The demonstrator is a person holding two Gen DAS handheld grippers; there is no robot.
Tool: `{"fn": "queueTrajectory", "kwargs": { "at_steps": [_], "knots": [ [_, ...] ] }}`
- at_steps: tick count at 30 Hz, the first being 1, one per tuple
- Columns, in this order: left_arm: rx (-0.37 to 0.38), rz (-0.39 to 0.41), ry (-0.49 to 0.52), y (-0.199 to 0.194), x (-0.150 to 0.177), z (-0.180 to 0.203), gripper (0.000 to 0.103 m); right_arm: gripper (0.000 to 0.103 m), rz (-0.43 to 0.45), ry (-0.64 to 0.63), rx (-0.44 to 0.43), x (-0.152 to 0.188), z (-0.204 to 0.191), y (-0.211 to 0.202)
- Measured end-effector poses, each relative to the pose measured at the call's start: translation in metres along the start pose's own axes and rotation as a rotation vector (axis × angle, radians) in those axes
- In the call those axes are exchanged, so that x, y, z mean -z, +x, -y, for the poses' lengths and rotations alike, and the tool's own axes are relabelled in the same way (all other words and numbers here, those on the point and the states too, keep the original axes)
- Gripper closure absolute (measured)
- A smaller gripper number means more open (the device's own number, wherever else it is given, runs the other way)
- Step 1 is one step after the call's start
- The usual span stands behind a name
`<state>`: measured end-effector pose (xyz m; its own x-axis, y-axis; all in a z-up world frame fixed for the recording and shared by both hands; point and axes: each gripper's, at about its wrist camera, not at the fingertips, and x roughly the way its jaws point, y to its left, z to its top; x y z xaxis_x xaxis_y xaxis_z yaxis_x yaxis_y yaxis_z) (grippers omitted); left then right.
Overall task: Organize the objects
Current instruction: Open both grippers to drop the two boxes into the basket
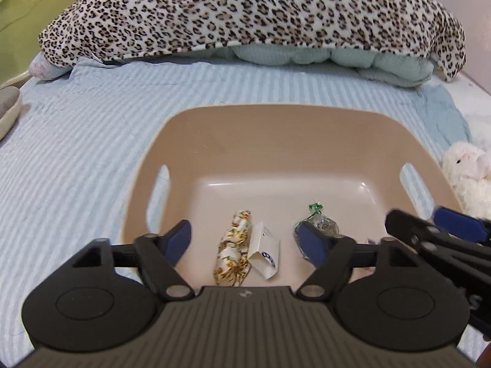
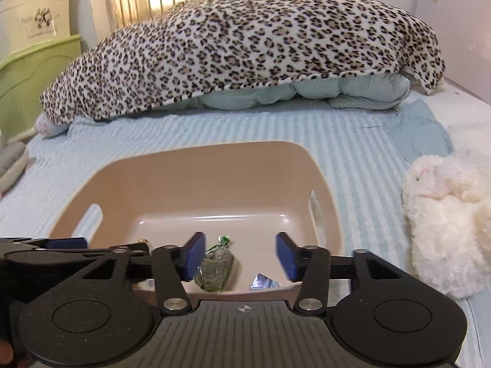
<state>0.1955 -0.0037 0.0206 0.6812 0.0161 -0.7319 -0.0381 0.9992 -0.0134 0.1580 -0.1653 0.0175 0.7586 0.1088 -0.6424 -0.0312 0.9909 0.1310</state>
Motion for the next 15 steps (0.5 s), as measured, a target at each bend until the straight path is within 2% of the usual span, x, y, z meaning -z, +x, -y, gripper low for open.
{"fn": "queueTrajectory", "kwargs": {
  "at_steps": [3, 9, 15],
  "knots": [
    [0.030, -0.003, -0.008, -0.014, 0.001, -0.006, 0.022, 0.026, -0.017, 0.038, -0.046, 0.003, 0.009, -0.017],
    [0.016, 0.002, 0.035, -0.039, 0.009, -0.013, 0.021, 0.022, -0.019, -0.050, -0.032, 0.015, 0.006, -0.041],
    [0.039, -0.015, 0.022, -0.059, 0.017, -0.027, 0.021, 0.017, -0.088, -0.103, -0.049, 0.035, 0.001, -0.048]
  ]
}}
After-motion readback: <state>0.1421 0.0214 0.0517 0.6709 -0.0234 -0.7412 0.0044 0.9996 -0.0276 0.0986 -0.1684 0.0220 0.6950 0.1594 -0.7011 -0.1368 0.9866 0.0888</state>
